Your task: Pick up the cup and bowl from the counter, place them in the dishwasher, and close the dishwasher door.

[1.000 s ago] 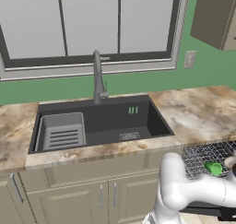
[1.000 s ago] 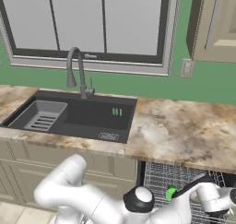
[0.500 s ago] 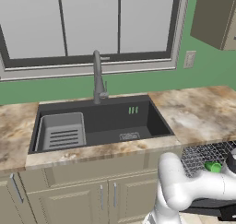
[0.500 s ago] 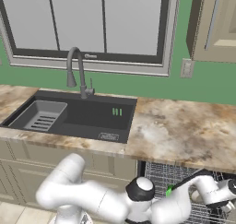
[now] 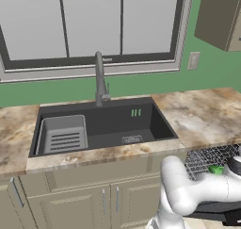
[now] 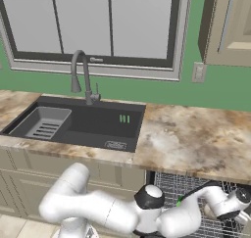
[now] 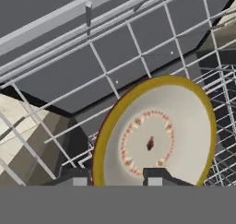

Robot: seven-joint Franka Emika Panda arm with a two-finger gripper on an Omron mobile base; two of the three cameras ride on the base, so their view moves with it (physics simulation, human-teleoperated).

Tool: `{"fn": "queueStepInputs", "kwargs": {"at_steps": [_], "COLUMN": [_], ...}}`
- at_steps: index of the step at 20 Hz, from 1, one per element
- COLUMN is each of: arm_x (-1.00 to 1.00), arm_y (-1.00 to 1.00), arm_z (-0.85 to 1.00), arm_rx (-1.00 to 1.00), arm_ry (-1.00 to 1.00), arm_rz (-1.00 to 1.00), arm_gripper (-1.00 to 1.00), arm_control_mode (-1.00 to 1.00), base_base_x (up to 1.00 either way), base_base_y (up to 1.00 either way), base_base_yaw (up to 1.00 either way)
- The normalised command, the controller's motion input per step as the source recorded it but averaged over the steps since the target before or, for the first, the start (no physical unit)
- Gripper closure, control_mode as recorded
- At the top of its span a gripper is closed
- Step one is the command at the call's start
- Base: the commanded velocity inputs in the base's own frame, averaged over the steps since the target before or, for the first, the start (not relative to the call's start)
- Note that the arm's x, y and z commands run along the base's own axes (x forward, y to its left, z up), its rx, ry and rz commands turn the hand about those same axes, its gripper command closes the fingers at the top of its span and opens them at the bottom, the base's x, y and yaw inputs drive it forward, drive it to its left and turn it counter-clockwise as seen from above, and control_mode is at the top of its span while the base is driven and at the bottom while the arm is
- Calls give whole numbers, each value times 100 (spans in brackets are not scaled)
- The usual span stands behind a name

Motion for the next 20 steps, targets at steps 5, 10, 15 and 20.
{"fn": "queueStepInputs", "kwargs": {"at_steps": [5,10,15,20], "arm_x": [-14,-56,-88,-57], "arm_y": [0,0,2,24], "arm_z": [-73,-12,4,9], "arm_rx": [-6,-6,-2,-4], "arm_ry": [-8,-19,-27,-22], "arm_rz": [8,7,9,9], "arm_gripper": [-100,-100,-100,-100], "arm_control_mode": [-100,-100,-100,-100], "base_base_x": [0,0,0,0], "base_base_y": [0,0,0,0], "base_base_yaw": [0,0,0,0]}}
